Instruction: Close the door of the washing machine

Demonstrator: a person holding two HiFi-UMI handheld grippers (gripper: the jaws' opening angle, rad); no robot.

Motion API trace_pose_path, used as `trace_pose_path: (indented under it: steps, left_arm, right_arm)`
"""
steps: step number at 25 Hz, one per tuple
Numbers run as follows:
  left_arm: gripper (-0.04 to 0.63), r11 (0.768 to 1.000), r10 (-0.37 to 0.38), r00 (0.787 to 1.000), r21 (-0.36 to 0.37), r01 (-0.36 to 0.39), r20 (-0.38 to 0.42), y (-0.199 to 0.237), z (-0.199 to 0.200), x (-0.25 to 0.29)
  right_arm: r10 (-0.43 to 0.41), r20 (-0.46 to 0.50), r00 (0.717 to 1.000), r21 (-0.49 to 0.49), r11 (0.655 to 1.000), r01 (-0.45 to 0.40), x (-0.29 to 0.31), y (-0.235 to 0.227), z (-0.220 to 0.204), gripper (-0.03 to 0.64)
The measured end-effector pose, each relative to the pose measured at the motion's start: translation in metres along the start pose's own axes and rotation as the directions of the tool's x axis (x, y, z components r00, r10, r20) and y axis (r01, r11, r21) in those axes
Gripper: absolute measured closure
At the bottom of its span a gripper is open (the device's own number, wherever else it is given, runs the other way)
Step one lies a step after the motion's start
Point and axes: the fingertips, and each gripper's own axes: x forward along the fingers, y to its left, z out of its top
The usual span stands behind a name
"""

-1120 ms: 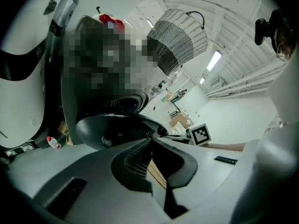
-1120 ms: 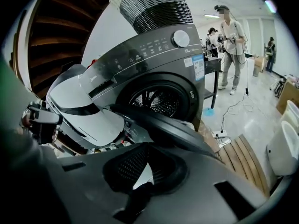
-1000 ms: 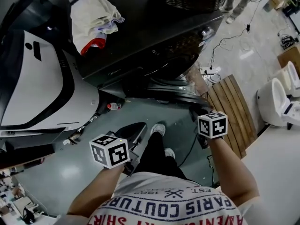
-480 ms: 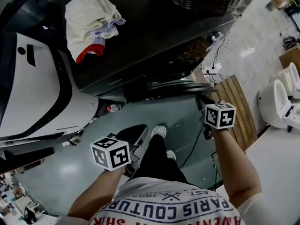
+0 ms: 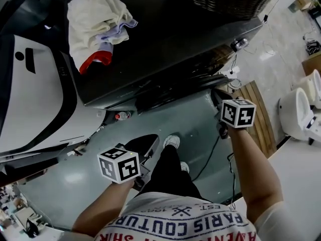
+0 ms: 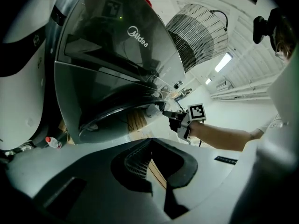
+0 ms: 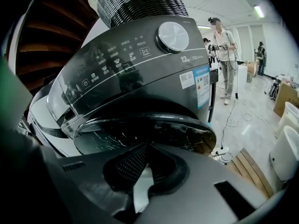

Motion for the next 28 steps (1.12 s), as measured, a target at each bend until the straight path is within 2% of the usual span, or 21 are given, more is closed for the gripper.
trace_pose_path:
  steps: [3, 14, 19, 23, 26, 28]
  left_arm:
    - [0.570, 1.000, 0.001, 1.000, 0.003, -0.001, -0.006, 0.002, 0.004, 0.003]
    - [0.569, 1.000, 0.012, 1.000, -0.006, -0.013, -0.014, 0.012, 0.011, 0.011]
    - [0.569, 1.000, 0.022, 1.000, -0.015, -0.022, -0.017, 0.017, 0.007, 0.010]
    - [0.569, 1.000, 0.024, 1.000, -0.011, -0.025, -0.010, 0.018, 0.010, 0.007]
    - [0.569, 1.000, 0.027, 1.000, -0.010, -0.027, -0.007, 0.016, 0.018, 0.004]
    - [0.571, 1.000, 0.025, 1.000, -0.012, -0.025, 0.001, 0.011, 0.024, 0.002]
  right_arm:
    - [0.020, 0.014, 1.000, 0.009, 1.000, -0.020, 0.010, -0.001, 0.011, 0.595]
    - [0.027, 0.037, 0.999, -0.082, 0.996, -0.024, 0.023, 0.003, 0.025, 0.595]
    - [-0.022, 0.034, 0.999, -0.105, 0.994, 0.026, 0.030, 0.003, 0.030, 0.595]
    - [0.014, 0.045, 0.999, -0.104, 0.995, -0.009, 0.028, 0.001, 0.028, 0.595]
    - [0.024, 0.011, 1.000, -0.113, 0.993, -0.022, 0.028, 0.001, 0.028, 0.595]
    - [0.058, -0.013, 0.998, -0.085, 0.995, -0.058, 0.027, 0.005, 0.024, 0.595]
